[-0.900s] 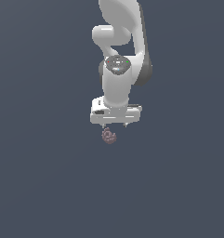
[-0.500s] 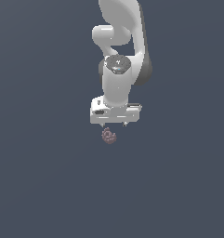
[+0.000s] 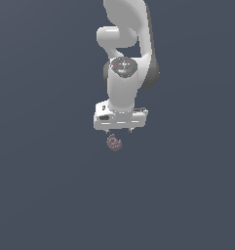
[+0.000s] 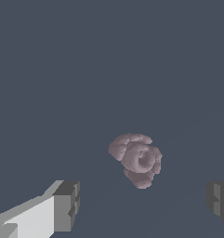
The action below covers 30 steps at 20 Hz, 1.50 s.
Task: Pick up the object and move it to a goal position.
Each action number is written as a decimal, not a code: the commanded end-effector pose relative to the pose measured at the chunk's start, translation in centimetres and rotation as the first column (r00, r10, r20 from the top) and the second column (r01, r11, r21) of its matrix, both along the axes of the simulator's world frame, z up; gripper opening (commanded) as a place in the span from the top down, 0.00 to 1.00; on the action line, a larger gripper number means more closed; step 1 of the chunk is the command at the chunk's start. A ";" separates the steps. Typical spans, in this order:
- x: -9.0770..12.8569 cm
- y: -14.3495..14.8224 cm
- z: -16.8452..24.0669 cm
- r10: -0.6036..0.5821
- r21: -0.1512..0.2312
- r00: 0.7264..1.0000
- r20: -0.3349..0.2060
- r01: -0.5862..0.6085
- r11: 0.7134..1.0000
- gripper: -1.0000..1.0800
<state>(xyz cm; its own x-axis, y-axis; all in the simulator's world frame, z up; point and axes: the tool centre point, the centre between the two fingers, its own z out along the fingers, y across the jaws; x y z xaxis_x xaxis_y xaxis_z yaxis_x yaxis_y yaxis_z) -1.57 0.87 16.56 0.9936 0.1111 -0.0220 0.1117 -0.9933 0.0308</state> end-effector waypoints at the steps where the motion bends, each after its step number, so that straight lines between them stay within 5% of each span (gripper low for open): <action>1: 0.0 -0.1 -0.1 0.012 0.000 1.000 0.000 -0.012 1.000 0.04; 14: -0.3 -0.9 -2.2 0.207 0.011 0.978 0.000 -0.207 0.978 0.04; 30: -1.1 -2.2 -5.8 0.526 0.030 0.850 0.013 -0.526 0.850 0.04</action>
<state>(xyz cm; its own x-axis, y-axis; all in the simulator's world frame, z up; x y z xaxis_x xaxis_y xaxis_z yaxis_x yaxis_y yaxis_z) -2.57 -1.29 11.00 0.8020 0.5973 -0.0074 0.5973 -0.8020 0.0032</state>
